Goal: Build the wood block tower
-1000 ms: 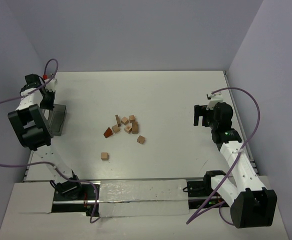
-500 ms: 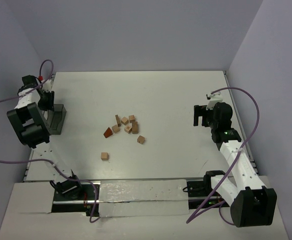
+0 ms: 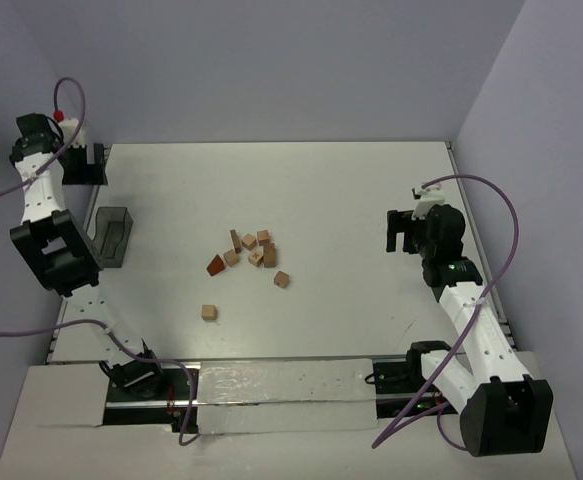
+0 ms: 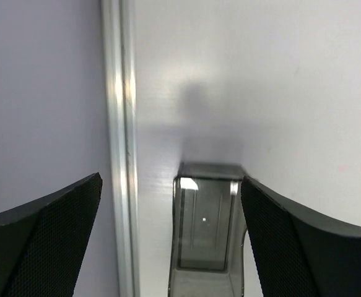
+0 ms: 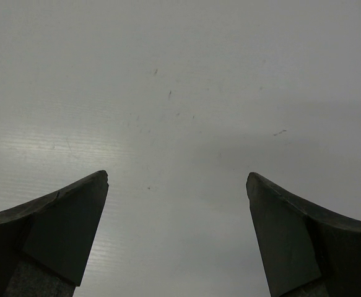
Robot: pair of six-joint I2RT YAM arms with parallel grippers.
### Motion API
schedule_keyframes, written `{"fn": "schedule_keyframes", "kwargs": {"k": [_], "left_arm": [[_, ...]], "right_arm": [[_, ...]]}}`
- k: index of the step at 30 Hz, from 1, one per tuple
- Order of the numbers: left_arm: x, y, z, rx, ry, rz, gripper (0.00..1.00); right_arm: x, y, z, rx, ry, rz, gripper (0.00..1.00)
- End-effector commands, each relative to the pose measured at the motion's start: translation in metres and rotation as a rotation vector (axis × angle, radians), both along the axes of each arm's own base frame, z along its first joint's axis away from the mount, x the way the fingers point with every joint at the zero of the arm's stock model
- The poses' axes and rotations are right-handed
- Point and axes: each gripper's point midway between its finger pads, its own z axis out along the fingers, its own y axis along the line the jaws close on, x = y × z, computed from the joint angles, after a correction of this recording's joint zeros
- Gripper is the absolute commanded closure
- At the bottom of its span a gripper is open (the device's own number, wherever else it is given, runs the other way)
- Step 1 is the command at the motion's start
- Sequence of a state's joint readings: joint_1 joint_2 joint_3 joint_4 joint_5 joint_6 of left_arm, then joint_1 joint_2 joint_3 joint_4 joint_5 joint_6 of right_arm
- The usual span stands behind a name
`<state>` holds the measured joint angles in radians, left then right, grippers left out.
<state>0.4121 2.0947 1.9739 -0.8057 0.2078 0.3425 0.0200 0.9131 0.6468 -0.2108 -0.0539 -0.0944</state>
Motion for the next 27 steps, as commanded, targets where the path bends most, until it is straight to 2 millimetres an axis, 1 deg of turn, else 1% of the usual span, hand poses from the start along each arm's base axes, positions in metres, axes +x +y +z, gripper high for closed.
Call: {"fn": "schedule_keyframes", "kwargs": {"k": [1, 2, 3, 4, 5, 6, 7, 8, 9, 10, 11, 12, 13, 14, 16, 18, 20, 22, 24, 27], "left_arm": [[0.0, -0.039, 0.1, -0.014, -0.173, -0.066, 0.01], [-0.004, -0.052, 0.11, -0.008, -0.192, -0.091, 0.01], [-0.011, -0.072, 0.125, 0.002, -0.223, -0.131, 0.01], [-0.013, -0.074, 0.114, -0.001, -0.204, -0.14, 0.01], [-0.024, -0.103, 0.126, 0.015, -0.238, -0.206, 0.01], [-0.032, -0.123, 0.128, 0.023, -0.253, -0.261, 0.01], [-0.04, -0.14, 0.127, 0.026, -0.259, -0.31, 0.01], [-0.051, -0.164, 0.121, 0.031, -0.266, -0.378, 0.01], [-0.063, -0.185, 0.104, 0.027, -0.244, -0.437, 0.01], [-0.075, -0.205, 0.093, 0.023, -0.233, -0.496, 0.01], [-0.084, -0.229, 0.092, 0.019, -0.243, -0.566, 0.01], [-0.094, -0.247, 0.08, 0.007, -0.224, -0.622, 0.01], [-0.102, -0.265, 0.073, -0.002, -0.216, -0.677, 0.02], [-0.109, -0.281, 0.071, -0.01, -0.215, -0.727, 0.02], [-0.118, -0.3, 0.062, -0.036, -0.196, -0.798, 0.03], [-0.131, -0.325, 0.053, -0.088, -0.17, -0.907, 0.04], [-0.139, -0.343, 0.047, -0.12, -0.16, -0.996, 0.05], [-0.14, -0.355, 0.042, -0.129, -0.157, -1.037, 0.05], [-0.134, -0.362, 0.041, -0.125, -0.17, -1.038, 0.06], [-0.127, -0.377, 0.028, -0.11, -0.145, -1.049, 0.08]], "right_arm": [[0.003, 0.004, 0.022, 0.005, -0.075, 0.02, 0.0], [0.003, 0.005, 0.023, 0.006, -0.077, 0.025, 0.0], [0.002, 0.006, 0.024, 0.008, -0.081, 0.03, 0.0], [0.002, 0.007, 0.024, 0.01, -0.083, 0.035, 0.0], [0.002, 0.008, 0.025, 0.012, -0.086, 0.044, 0.0], [0.002, 0.01, 0.026, 0.017, -0.089, 0.055, 0.0], [0.001, 0.012, 0.026, 0.02, -0.087, 0.061, 0.0], [0.001, 0.012, 0.026, 0.02, -0.088, 0.065, 0.0], [0.001, 0.013, 0.026, 0.022, -0.088, 0.07, 0.0], [0.001, 0.014, 0.026, 0.025, -0.087, 0.075, 0.0], [0.001, 0.015, 0.025, 0.026, -0.084, 0.078, 0.0], [0.001, 0.015, 0.023, 0.027, -0.079, 0.081, 0.0], [0.001, 0.016, 0.023, 0.028, -0.074, 0.085, 0.0], [0.001, 0.017, 0.022, 0.03, -0.07, 0.089, 0.0], [0.002, 0.018, 0.02, 0.034, -0.061, 0.095, 0.0], [0.001, 0.019, 0.019, 0.035, -0.053, 0.103, 0.0], [0.001, 0.021, 0.018, 0.036, -0.05, 0.112, 0.0], [0.001, 0.021, 0.016, 0.037, -0.044, 0.117, 0.0], [0.002, 0.021, 0.016, 0.036, -0.039, 0.114, 0.0], [0.002, 0.02, 0.014, 0.036, -0.03, 0.112, 0.0]]}}
